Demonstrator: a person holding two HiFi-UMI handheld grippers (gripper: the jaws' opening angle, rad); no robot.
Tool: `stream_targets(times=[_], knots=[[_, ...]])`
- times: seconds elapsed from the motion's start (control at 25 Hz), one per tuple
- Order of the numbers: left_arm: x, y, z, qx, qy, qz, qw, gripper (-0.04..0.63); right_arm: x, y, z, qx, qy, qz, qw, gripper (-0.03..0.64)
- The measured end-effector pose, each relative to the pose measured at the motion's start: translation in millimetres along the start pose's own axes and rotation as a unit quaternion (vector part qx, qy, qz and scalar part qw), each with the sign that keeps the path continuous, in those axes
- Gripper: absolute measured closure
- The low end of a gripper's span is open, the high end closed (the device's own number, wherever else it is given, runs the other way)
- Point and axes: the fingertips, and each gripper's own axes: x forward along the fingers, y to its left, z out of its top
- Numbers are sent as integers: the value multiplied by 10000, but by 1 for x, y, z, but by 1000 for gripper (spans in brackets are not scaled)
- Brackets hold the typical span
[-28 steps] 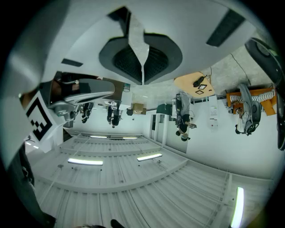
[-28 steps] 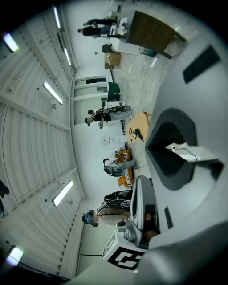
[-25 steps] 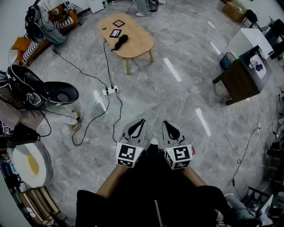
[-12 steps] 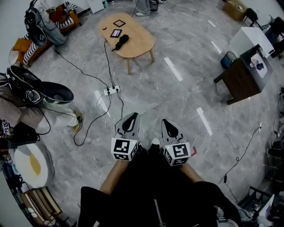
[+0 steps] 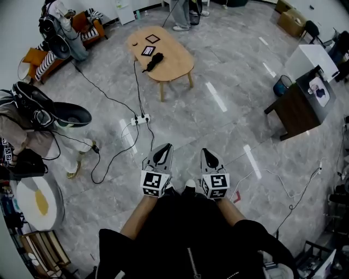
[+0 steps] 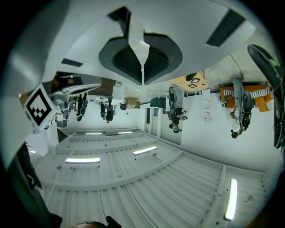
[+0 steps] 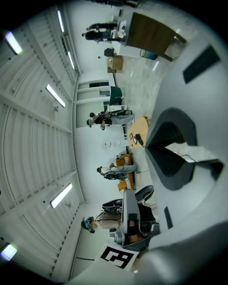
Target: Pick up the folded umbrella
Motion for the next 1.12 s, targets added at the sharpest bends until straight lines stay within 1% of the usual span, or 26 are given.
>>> stream_targets(times=[0.32,0.48,0.6,0.68,0.88,1.12], knots=[[0,2,-1,-84,65,323,9994,569,-5,-4,-1,2,13,302,9995,606],[1,2,-9,-176,163,353,9991,569,-2,-3,-6,35,75,391,9992,606],[7,6,-11,-265,197,351,9988,569,7,-5,-5,60,127,370,9992,606],[14,13,-11,-328,165,356,9987,569,16,-6,-4,39,166,360,9992,606],[37,38,-6,-318,165,271,9990,569,50,-2,10,51,140,320,9994,606],[63,75,-2,-341,246,201,9989,569,96,10,29,62,159,309,9994,606]])
